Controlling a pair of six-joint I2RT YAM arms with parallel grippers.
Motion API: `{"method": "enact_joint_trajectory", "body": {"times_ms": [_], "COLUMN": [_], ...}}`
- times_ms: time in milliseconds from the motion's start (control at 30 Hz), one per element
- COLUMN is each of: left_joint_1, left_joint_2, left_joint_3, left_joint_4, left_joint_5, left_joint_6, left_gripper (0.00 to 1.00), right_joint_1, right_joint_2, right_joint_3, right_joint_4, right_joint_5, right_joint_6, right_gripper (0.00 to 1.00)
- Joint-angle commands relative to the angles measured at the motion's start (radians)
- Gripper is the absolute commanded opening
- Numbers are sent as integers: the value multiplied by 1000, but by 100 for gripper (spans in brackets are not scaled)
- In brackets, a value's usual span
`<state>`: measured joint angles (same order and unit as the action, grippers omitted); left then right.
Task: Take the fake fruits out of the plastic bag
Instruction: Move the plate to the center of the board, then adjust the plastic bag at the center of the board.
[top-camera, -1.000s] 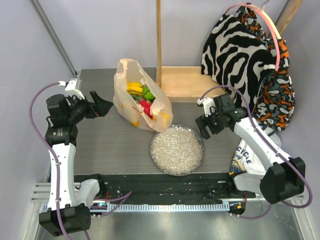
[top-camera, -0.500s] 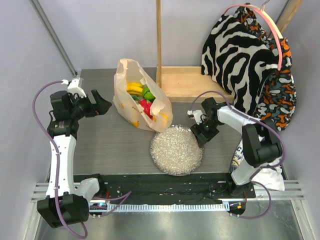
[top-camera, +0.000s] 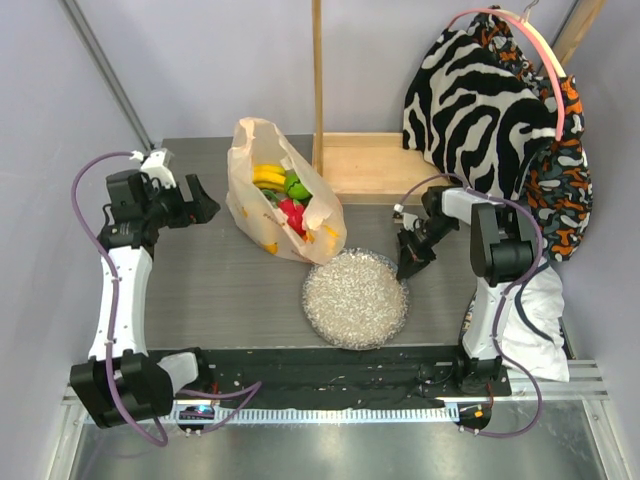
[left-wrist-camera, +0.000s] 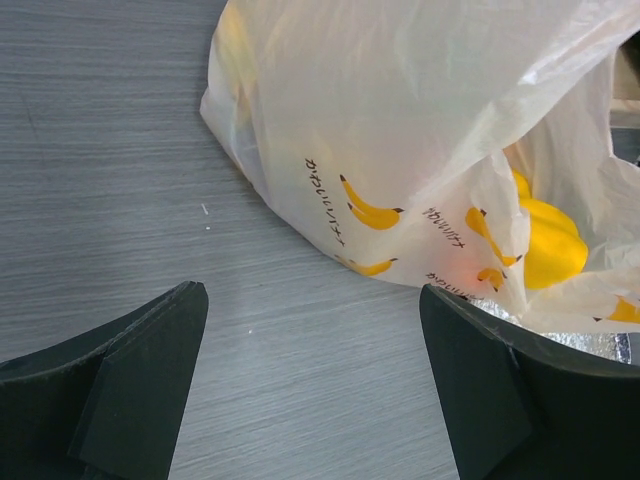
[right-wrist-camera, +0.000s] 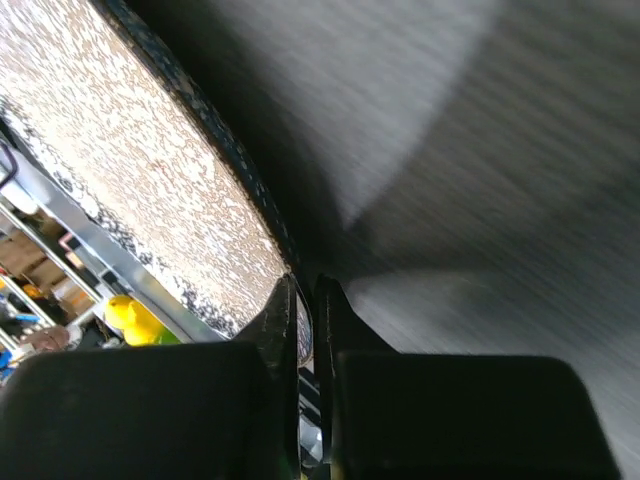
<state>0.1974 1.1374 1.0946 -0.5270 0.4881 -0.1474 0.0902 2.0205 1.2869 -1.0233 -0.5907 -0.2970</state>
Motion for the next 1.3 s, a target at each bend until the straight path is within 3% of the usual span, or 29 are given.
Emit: {"method": "enact_joint_trajectory", "body": {"times_ms": [0, 400, 433, 500, 533, 600, 800, 967, 1000, 1100, 1267], "left_joint_1": [-3, -3, -3, -6, -12, -41, -102, -188, -247, -309, -375], "left_joint_2": [28, 119, 122, 122, 124, 131, 278, 372, 383, 424, 418], "left_joint_3": [48, 143, 157, 215, 238, 300, 490, 602, 614, 648, 636], "left_joint_4": [18, 45, 51, 50, 47, 45, 140, 102, 96, 62, 30], "left_joint_5": [-13, -5, 13, 82, 96, 89, 98, 23, 11, -52, -172], "left_joint_6": [17, 31, 38, 54, 55, 68, -50, 55, 65, 107, 169], "left_gripper": [92, 92, 94, 96, 100, 100, 100, 98, 97, 93, 87], "right_joint_1": [-61, -145, -145, -145, -145, -136, -84, 179, 204, 244, 247], "right_joint_2": [1, -14, -29, -115, -159, -286, -439, -503, -517, -523, -503], "right_joint_3": [84, 114, 114, 109, 104, 91, 135, 177, 164, 158, 192], "right_joint_4": [126, 163, 160, 160, 164, 193, 238, 244, 265, 293, 289], "right_joint_5": [81, 161, 157, 109, 86, 55, -89, -16, -6, -36, -144], "right_joint_6": [30, 65, 67, 62, 64, 64, 116, 81, 79, 157, 266], "right_gripper": [1, 1, 16, 34, 54, 63, 74, 75, 83, 89, 88]}}
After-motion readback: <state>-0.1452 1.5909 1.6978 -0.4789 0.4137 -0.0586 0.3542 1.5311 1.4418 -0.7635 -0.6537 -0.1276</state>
